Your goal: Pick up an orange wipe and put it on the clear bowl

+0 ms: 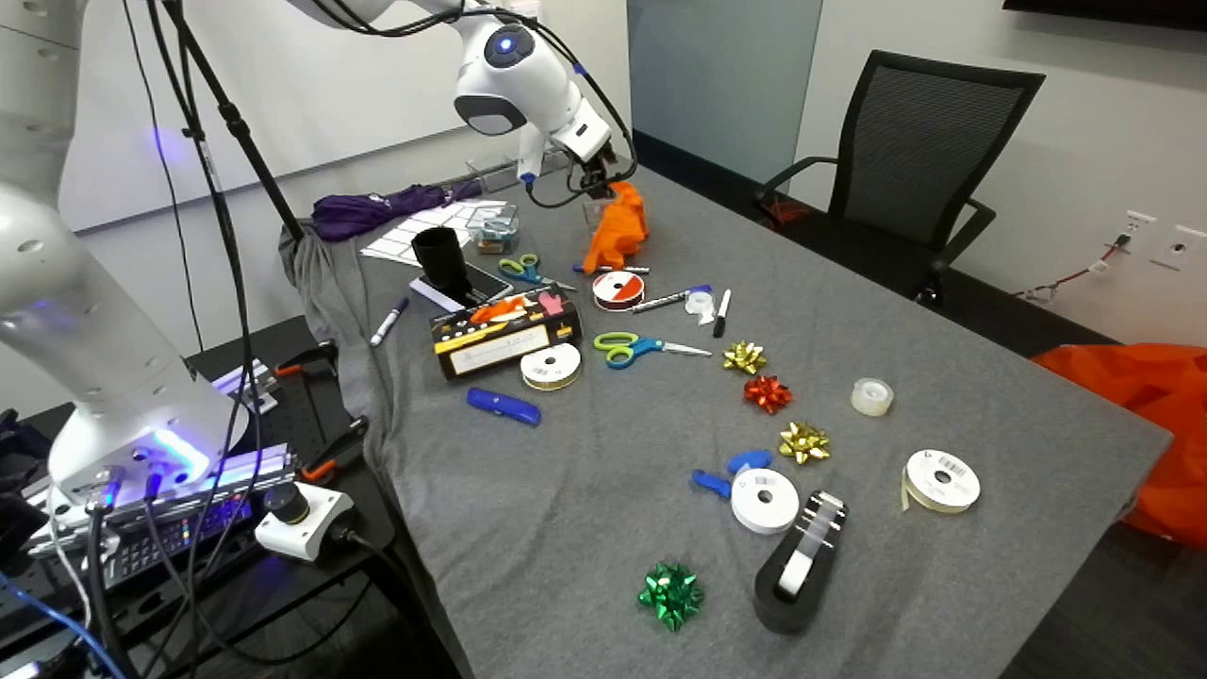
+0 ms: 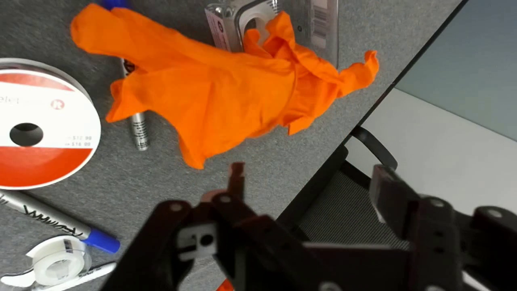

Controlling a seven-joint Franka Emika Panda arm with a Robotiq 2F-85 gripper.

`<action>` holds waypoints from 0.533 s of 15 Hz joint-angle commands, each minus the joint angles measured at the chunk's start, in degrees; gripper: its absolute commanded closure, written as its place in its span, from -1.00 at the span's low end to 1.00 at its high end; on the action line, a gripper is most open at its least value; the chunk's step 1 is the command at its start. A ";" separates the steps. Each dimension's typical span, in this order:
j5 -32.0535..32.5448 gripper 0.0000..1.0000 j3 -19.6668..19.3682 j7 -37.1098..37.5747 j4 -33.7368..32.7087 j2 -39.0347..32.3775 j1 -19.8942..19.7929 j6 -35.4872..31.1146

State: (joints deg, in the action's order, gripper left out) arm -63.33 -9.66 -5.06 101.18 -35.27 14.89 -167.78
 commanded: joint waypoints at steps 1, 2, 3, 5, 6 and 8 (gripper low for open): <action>0.22 -1.00 0.44 -1.99 0.61 0.67 -0.26 0.54; 0.21 -1.00 0.47 -2.32 0.63 0.70 -0.30 0.61; 0.11 -1.00 0.55 -2.80 0.64 0.79 -0.40 0.66; -0.32 -1.00 1.01 -4.63 0.92 1.33 -0.81 0.57; -0.24 -1.00 0.85 -5.48 1.22 1.49 -0.60 -0.36; 0.14 -1.00 0.40 -8.29 2.96 2.82 -0.69 -1.32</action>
State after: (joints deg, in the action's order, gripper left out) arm -63.33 -9.50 -9.05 101.21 -34.97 14.86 -168.13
